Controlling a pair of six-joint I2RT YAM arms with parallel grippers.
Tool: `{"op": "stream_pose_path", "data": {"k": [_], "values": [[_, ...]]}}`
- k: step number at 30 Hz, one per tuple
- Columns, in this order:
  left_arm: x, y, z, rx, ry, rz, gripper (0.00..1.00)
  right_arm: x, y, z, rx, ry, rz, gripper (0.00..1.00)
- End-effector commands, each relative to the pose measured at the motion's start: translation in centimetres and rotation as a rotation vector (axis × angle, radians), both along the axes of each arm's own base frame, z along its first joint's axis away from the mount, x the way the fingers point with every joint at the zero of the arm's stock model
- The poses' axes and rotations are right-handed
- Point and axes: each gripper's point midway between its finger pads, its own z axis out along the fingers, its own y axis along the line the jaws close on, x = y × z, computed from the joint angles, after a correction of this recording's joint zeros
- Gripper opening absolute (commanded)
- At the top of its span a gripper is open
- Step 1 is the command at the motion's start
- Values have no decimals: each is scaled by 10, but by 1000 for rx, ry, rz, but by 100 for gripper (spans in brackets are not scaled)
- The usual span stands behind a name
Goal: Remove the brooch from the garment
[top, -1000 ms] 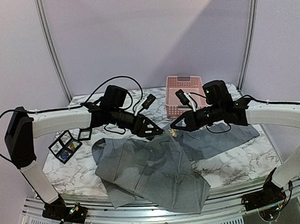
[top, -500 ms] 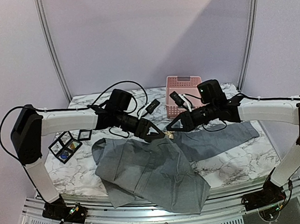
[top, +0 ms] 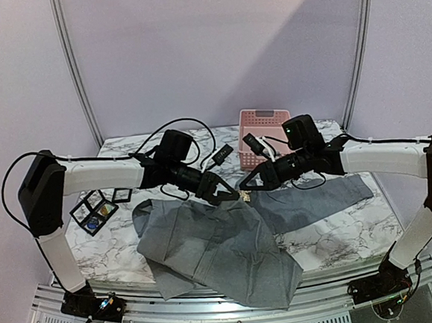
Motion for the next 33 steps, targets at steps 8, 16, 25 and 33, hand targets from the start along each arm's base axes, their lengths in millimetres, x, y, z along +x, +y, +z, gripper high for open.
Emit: {"op": "stream_pose_path", "data": {"k": [8, 16, 25, 33], "values": [[-10, -11, 8, -68, -31, -32, 0, 15, 2, 3, -17, -44, -41, 1], [1, -10, 7, -76, -29, 41, 0, 26, -8, 29, 30, -135, -129, 47], [23, 0, 24, -179, -4, 138, 0, 18, -26, 47, 165, -195, -220, 48], [28, 2, 35, -290, 76, 148, 0, 7, -36, 46, 269, -132, -289, 50]]}}
